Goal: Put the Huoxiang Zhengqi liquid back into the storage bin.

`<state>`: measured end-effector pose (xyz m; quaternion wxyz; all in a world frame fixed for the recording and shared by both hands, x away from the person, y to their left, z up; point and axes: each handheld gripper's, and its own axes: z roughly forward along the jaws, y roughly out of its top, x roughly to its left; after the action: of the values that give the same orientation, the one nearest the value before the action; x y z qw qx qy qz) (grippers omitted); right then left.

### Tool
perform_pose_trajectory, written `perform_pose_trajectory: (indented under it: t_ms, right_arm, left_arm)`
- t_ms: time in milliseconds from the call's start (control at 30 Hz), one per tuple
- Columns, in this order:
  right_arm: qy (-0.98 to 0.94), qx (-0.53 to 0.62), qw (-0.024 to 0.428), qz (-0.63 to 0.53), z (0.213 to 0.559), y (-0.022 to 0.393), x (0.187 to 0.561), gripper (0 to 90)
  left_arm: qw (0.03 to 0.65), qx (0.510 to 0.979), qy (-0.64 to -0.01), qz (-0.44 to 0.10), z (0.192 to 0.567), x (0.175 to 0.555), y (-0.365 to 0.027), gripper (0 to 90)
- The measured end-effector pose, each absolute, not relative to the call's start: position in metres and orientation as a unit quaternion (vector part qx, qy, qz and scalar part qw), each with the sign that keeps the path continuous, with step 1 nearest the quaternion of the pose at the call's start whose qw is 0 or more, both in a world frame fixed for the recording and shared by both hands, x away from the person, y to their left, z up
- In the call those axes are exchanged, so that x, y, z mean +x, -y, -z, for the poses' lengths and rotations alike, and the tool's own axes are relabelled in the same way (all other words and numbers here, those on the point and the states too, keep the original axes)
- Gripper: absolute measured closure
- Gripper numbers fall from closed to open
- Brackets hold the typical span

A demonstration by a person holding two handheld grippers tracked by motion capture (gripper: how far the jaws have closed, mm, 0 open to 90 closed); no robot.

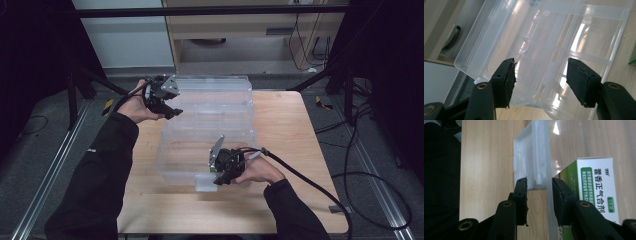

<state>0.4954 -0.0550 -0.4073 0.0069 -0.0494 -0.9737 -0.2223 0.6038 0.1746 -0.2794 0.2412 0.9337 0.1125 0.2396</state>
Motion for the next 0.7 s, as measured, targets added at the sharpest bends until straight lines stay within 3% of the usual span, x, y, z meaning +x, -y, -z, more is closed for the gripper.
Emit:
perform_pose_trajectory:
  t_ms: [700]
  right_arm:
    - [0.974,-0.053,0.006,0.220,0.407,0.055,0.495,67.1]
  left_arm:
    - [0.234,0.941,-0.093,-0.224,0.291,0.621,-0.164,43.0]
